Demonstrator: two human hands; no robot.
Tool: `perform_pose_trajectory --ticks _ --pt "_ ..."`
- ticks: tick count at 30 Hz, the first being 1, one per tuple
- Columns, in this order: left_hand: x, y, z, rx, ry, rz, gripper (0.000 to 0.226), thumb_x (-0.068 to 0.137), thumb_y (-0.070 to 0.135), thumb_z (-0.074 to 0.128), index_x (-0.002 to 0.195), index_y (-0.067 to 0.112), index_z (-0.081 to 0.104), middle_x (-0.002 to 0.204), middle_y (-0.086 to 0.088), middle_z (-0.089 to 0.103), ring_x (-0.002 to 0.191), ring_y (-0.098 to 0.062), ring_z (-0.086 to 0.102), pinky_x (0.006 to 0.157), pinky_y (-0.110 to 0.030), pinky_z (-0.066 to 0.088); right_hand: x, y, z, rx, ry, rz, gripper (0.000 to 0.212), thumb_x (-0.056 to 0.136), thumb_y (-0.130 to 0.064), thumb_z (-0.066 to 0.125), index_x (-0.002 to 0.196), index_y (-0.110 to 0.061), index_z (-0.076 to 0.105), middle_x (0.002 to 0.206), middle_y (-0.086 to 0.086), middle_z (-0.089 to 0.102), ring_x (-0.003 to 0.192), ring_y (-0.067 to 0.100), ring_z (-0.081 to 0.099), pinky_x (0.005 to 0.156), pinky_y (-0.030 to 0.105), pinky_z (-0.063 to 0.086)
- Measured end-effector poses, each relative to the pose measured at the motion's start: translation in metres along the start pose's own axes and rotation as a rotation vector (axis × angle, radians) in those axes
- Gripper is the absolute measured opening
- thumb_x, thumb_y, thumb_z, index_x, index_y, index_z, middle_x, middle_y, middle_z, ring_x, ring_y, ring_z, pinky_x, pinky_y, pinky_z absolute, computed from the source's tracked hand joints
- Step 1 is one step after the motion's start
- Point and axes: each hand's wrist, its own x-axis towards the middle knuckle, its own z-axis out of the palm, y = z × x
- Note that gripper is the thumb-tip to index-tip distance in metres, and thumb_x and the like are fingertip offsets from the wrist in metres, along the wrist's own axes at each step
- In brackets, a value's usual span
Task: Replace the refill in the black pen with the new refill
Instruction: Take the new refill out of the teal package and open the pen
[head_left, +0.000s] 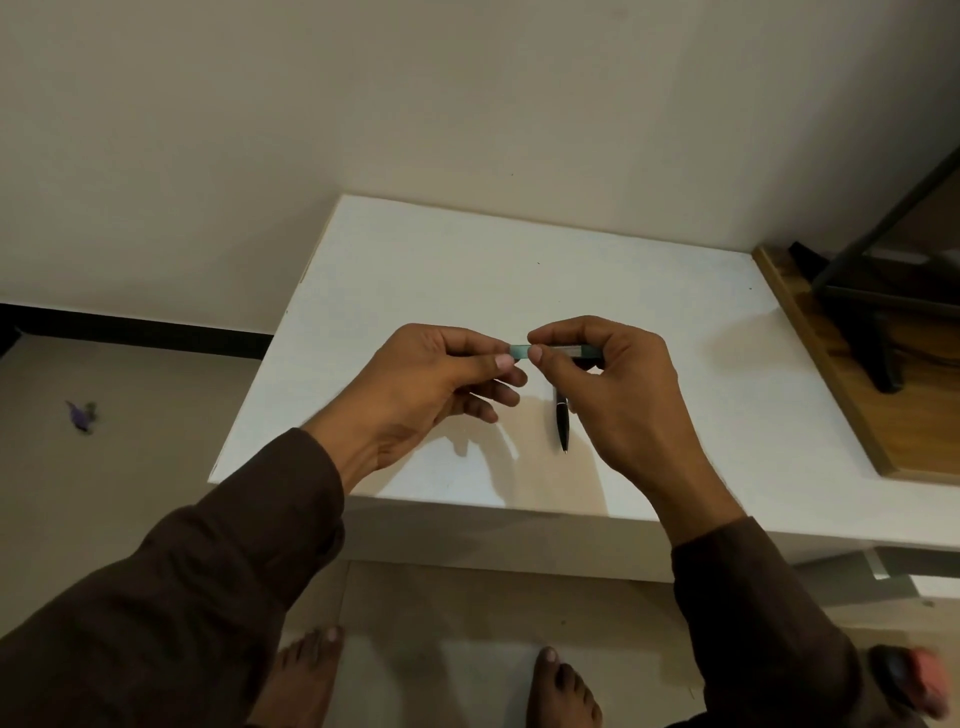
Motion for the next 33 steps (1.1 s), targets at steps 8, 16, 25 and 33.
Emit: perform_pose_trajectory --ticks 8,16,25,33 --pt "0.000 0.002 -0.001 -0.025 -0.004 -0.031 0.011 0.090 0.003 0.072 0.096 0.006 0.081 0.091 -0.018 0.082 0.081 -0.029 0.081 0.066 -0.029 0.063 -0.001 -0.007 0.000 -0.074 -0.014 -0.055 0.010 0.096 -0.016 0.072 0.103 -0.019 0.078 0.101 -0.003 0.074 0.090 0.004 0.064 0.068 0.003 0.045" --pt "-0.002 0.004 -0.003 -0.055 -0.006 -0.050 0.013 0.090 0.006 0.072 0.098 -0.002 0.080 0.088 -0.020 0.081 0.075 -0.026 0.080 0.067 -0.029 0.063 -0.001 -0.002 -0.002 -0.069 -0.003 -0.061 0.009 0.095 -0.021 0.073 0.102 -0.026 0.078 0.097 -0.013 0.073 0.086 0.001 0.064 0.067 0.007 0.047" --pt "-0.002 0.006 -0.003 -0.033 0.007 -0.030 0.015 0.097 0.013 0.068 0.098 0.005 0.080 0.086 -0.013 0.079 0.076 -0.021 0.077 0.067 -0.029 0.061 0.000 0.000 -0.006 -0.004 0.026 -0.018 0.014 0.095 -0.022 0.074 0.107 -0.020 0.080 0.100 -0.010 0.076 0.092 0.008 0.067 0.082 0.038 0.060" --pt "0.001 0.007 -0.007 0.028 0.085 0.045 0.014 0.093 0.019 0.072 0.090 0.011 0.083 0.081 -0.009 0.077 0.071 -0.018 0.072 0.065 -0.030 0.059 0.001 0.002 -0.010 0.035 0.039 0.015 0.019 0.095 -0.020 0.074 0.114 -0.023 0.080 0.110 -0.010 0.078 0.107 0.009 0.069 0.099 0.040 0.057"
